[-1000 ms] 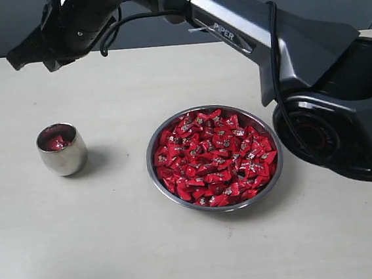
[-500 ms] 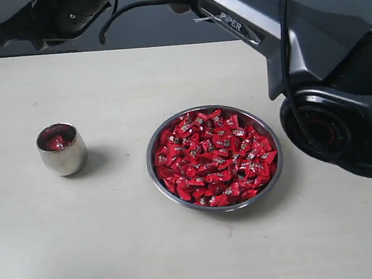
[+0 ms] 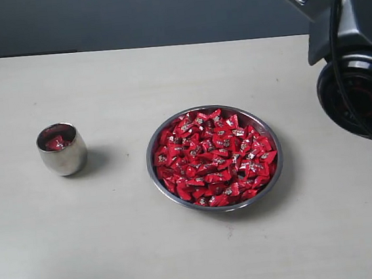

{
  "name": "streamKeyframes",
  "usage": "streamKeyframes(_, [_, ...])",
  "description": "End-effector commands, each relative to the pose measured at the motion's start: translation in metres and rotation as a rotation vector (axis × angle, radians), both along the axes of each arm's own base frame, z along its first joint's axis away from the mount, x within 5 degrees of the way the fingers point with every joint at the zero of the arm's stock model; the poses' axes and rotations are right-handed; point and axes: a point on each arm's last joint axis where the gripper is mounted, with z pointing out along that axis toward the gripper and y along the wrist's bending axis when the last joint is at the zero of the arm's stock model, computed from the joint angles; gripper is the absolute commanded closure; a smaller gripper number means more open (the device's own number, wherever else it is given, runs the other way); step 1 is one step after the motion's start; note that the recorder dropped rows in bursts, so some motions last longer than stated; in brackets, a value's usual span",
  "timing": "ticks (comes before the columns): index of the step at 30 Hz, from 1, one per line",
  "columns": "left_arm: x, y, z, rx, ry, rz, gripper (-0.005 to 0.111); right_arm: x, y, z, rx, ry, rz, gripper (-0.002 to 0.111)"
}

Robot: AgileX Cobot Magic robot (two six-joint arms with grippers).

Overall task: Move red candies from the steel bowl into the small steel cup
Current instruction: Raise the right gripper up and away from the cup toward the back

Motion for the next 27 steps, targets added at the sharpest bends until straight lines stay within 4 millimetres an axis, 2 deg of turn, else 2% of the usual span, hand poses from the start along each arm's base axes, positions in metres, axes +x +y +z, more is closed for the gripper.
streamKeyframes(1, [0.000, 0.000, -0.001, -0.002, -0.003, -0.007, 0.106, 0.008, -0.010, 0.005, -0.002, -0.011, -0.024, 0.109])
streamKeyframes(6, [0.000, 0.000, -0.001, -0.002, -0.003, -0.007, 0.106, 0.009, -0.011, 0.000, -0.021, 0.003, -0.022, 0.109])
streamKeyframes(12, [0.000, 0.000, -0.001, -0.002, -0.003, -0.007, 0.106, 0.010, -0.010, 0.007, 0.012, -0.033, -0.029, 0.109])
streamKeyframes(17, [0.000, 0.000, -0.001, -0.002, -0.003, -0.007, 0.106, 0.011, -0.008, 0.004, 0.027, -0.035, -0.029, 0.109])
streamKeyframes(25, [0.000, 0.000, -0.001, -0.002, -0.003, -0.007, 0.106, 0.019, 0.019, -0.028, 0.202, 0.028, 0.043, 0.109])
streamKeyframes(27, [0.000, 0.000, -0.001, -0.002, -0.003, -0.007, 0.106, 0.020, 0.024, -0.038, 0.197, 0.013, 0.087, 0.109])
